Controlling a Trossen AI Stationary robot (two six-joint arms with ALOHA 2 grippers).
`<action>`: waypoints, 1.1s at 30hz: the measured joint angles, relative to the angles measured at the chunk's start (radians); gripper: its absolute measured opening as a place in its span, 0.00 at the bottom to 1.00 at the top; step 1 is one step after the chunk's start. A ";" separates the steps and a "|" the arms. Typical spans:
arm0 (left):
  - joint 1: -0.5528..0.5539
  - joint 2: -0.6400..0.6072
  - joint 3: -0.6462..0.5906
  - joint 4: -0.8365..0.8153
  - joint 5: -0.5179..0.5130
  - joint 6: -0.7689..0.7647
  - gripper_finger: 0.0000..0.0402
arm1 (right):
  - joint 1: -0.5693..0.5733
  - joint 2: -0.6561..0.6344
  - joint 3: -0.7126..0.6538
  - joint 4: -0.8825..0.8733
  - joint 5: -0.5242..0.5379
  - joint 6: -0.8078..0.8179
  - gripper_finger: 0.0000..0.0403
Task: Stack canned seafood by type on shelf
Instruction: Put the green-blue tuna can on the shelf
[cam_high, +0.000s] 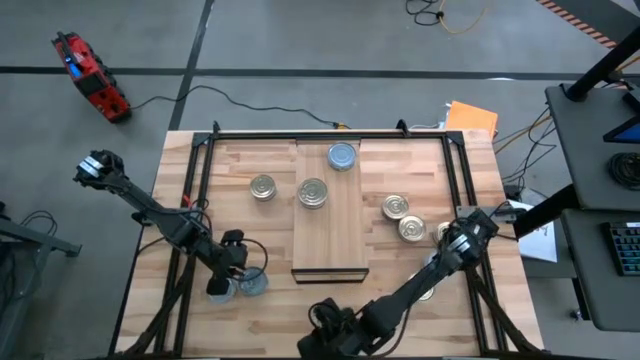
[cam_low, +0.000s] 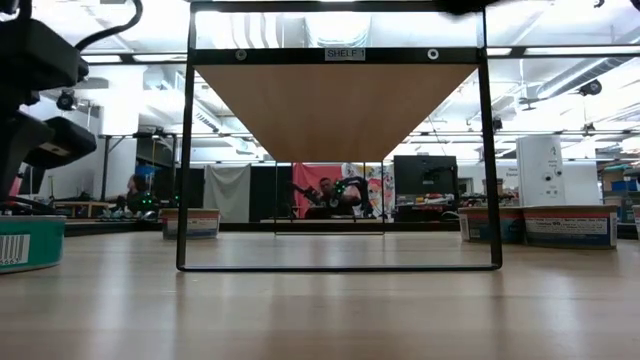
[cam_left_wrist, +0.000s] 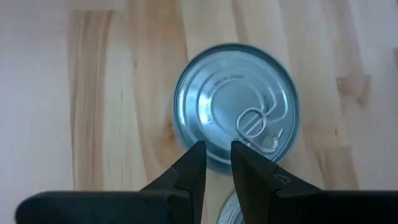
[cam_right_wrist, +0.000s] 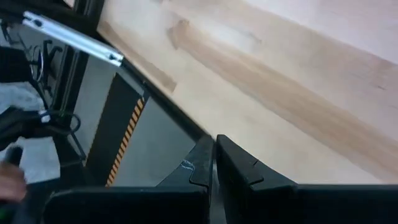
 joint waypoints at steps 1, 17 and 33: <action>0.000 0.001 0.000 0.012 0.000 0.008 0.15 | -0.002 0.011 0.000 0.014 0.014 0.001 0.03; 0.000 0.110 -0.016 0.143 0.035 0.060 0.13 | -0.006 0.040 0.000 -0.031 0.120 0.044 0.03; -0.001 0.333 0.016 0.473 0.135 -0.133 0.09 | -0.006 -0.202 -0.013 -0.477 0.106 -0.256 0.03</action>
